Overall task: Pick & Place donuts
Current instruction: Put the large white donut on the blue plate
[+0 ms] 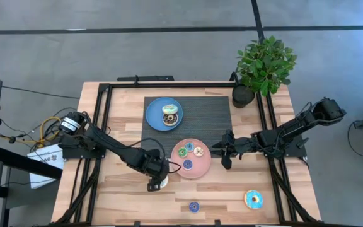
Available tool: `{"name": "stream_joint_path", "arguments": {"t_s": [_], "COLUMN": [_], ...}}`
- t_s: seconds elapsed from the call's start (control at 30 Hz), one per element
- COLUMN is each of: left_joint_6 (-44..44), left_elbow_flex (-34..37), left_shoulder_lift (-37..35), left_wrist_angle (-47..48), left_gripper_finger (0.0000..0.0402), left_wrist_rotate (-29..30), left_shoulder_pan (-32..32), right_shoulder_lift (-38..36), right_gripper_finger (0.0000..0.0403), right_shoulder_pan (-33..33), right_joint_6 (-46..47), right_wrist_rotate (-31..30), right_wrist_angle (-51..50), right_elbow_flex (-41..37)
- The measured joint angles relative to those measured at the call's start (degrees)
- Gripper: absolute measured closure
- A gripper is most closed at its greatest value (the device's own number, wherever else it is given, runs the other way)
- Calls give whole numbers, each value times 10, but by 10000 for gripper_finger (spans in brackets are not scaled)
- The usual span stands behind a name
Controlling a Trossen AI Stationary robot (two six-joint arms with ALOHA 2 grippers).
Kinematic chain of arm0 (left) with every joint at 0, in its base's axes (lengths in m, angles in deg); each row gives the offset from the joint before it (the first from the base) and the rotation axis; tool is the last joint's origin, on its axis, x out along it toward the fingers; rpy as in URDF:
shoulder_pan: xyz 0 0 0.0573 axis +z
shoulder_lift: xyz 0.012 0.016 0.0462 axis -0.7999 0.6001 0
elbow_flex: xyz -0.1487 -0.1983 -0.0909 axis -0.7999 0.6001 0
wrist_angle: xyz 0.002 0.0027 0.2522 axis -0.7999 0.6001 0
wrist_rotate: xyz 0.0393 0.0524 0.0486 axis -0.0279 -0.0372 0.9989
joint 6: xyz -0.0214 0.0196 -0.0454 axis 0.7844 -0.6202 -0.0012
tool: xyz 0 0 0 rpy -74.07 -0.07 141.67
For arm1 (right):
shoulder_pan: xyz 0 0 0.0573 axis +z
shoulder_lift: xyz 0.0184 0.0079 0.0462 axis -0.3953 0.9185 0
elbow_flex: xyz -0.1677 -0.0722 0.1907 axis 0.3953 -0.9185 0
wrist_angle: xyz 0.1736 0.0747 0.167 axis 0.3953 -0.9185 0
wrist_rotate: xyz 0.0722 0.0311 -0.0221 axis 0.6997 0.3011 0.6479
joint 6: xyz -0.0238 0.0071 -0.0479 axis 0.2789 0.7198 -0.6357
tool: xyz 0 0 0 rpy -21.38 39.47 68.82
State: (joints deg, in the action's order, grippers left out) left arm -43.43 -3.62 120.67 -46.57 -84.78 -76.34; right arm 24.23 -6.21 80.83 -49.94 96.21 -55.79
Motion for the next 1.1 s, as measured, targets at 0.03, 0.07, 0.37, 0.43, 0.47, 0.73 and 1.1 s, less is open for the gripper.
{"name": "stream_joint_path", "arguments": {"t_s": [0.03, 0.07, 0.37, 0.43, 0.47, 0.73, 1.1], "left_joint_6": [-4, -8, -13, -12, -12, 19, 23], "left_elbow_flex": [0, 0, 0, 0, 0, 26, 32], "left_shoulder_lift": [0, 0, 0, 0, 0, 0, 0], "left_wrist_angle": [0, 0, 13, 13, 13, -11, -19], "left_gripper_finger": [136, 136, 136, 136, 136, 136, 201], "left_wrist_rotate": [2, 6, 27, 27, 27, 27, 25], "left_shoulder_pan": [0, 0, 1, 1, 1, 1, 1], "right_shoulder_lift": [0, 0, 0, 0, 0, 0, 0], "right_gripper_finger": [278, 278, 278, 278, 278, 278, 278], "right_shoulder_pan": [0, 0, 0, 0, 0, 0, 0], "right_joint_6": [0, 0, 0, 0, 0, 0, 0], "right_wrist_rotate": [0, 0, 0, 0, 0, 0, 0], "right_wrist_angle": [0, 0, 0, 0, 0, 0, 0], "right_elbow_flex": [0, 0, 0, 0, 0, 0, 0]}}
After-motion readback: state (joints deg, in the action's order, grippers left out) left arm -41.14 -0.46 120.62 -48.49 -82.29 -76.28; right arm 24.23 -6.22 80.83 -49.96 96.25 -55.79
